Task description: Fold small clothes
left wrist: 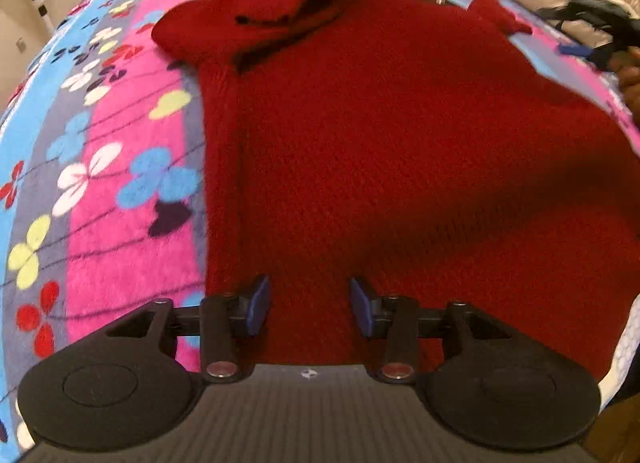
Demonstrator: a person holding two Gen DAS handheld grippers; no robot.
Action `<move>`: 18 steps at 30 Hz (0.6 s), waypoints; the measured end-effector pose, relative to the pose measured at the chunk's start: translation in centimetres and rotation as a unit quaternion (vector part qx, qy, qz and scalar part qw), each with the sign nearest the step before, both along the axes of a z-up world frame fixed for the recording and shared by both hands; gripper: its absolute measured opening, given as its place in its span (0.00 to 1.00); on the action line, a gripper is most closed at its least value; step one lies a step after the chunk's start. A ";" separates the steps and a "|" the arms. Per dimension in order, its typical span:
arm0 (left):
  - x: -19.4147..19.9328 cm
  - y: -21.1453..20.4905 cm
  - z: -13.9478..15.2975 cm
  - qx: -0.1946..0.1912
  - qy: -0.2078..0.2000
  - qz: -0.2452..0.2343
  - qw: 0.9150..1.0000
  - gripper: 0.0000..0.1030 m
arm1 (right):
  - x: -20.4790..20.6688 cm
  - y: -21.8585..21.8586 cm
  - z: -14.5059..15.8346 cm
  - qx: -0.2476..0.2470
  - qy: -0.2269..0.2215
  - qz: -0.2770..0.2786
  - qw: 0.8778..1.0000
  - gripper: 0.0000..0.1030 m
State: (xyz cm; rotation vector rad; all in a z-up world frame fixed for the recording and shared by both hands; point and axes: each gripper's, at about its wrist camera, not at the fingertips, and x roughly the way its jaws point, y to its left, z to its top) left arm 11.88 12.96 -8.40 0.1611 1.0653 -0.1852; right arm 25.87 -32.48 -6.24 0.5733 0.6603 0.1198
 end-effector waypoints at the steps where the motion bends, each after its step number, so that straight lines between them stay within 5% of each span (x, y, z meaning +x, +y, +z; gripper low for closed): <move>1: 0.2 0.2 -0.1 -0.008 0.000 0.002 1.000 0.50 | 1.2 0.2 -0.7 0.011 0.010 -0.002 1.000 0.75; 8: 0.7 0.2 -0.3 -0.014 0.001 -0.002 1.000 0.53 | 7.0 0.4 -4.3 0.064 0.034 -0.025 0.997 0.76; 10: 1.2 0.5 -0.4 -0.019 0.001 -0.001 1.000 0.54 | 8.1 0.2 -4.4 0.074 0.020 -0.020 0.997 0.55; 11: 1.3 0.5 -0.4 -0.022 0.002 0.000 1.000 0.54 | 8.8 0.1 -4.3 0.080 0.011 -0.013 0.997 0.24; 12: 1.3 0.5 -0.4 -0.024 0.002 0.000 1.000 0.55 | 9.3 -0.1 -4.0 0.083 0.001 -0.008 0.997 0.13; 15: 1.4 0.5 -0.4 -0.026 0.001 0.000 1.000 0.56 | 9.8 -1.7 -2.0 0.062 -0.052 -0.010 0.997 0.10; 18: 1.5 0.5 -0.4 -0.027 0.002 0.000 1.000 0.56 | 9.2 -5.5 1.1 0.047 -0.110 -0.077 0.990 0.10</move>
